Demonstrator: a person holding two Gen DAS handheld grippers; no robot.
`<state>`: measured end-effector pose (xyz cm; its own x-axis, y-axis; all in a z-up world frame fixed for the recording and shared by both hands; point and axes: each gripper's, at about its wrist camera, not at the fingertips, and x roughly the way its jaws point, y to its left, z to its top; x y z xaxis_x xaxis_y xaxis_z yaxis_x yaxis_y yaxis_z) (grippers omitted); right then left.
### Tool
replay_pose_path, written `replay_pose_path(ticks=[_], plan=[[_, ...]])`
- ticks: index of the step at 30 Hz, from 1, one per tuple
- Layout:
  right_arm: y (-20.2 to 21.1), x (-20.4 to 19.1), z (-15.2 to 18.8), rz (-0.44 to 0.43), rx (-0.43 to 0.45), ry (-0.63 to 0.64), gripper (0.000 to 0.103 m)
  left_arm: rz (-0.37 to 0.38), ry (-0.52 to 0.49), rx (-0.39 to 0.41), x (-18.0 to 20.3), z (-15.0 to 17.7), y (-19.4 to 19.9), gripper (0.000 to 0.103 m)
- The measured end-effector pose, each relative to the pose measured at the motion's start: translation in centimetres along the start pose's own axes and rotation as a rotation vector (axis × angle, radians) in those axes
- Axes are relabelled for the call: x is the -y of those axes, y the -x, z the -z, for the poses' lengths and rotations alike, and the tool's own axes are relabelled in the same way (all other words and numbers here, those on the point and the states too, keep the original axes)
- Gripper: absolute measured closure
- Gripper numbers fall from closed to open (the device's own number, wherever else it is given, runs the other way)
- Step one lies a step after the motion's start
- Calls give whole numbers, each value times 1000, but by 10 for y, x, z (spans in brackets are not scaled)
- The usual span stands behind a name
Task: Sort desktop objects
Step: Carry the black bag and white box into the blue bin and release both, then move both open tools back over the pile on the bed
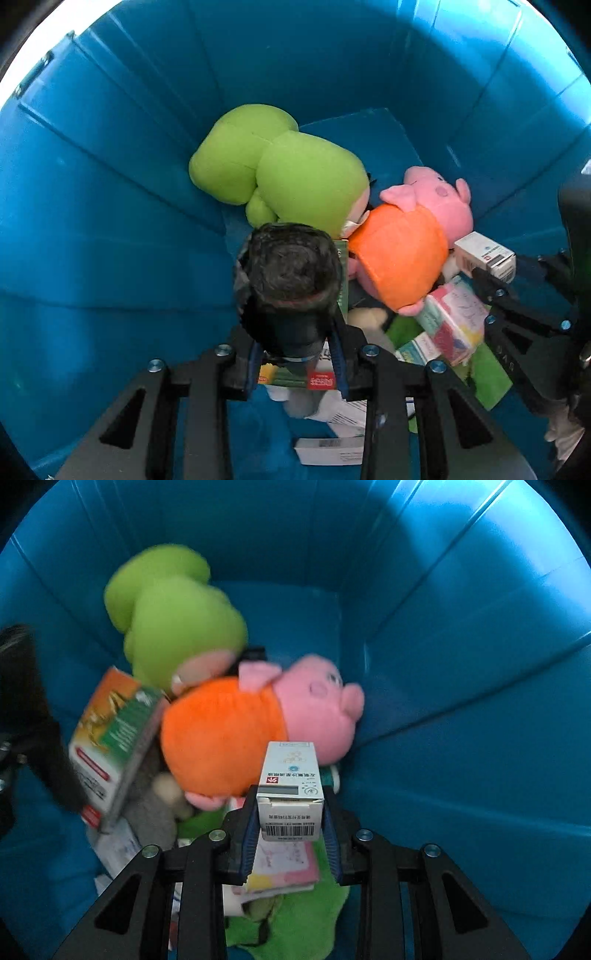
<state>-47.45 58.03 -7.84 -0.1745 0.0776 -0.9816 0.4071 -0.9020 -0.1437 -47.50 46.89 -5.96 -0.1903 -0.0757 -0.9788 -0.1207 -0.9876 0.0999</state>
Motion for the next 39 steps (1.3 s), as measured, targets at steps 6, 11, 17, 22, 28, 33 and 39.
replay_pose_path(ticks=[6,11,17,22,28,33,39], plan=[[10,2,-5,1,32,-15,72,-28,22,-4,-4,-2,0,65],[18,5,-8,-18,54,-32,64,-56,20,44,-5,-3,10,34],[13,0,-8,-9,29,-8,39,-48,30,25,-6,-5,10,34],[15,-2,-9,-18,30,0,25,-46,45,90,-8,-5,28,34],[34,0,-7,-15,81,-11,14,-14,95,190,-20,5,74,34],[74,-3,-2,-72,154,-8,11,29,117,300,-33,26,129,34],[151,-15,24,-112,306,13,1,1,155,442,-54,69,190,34]])
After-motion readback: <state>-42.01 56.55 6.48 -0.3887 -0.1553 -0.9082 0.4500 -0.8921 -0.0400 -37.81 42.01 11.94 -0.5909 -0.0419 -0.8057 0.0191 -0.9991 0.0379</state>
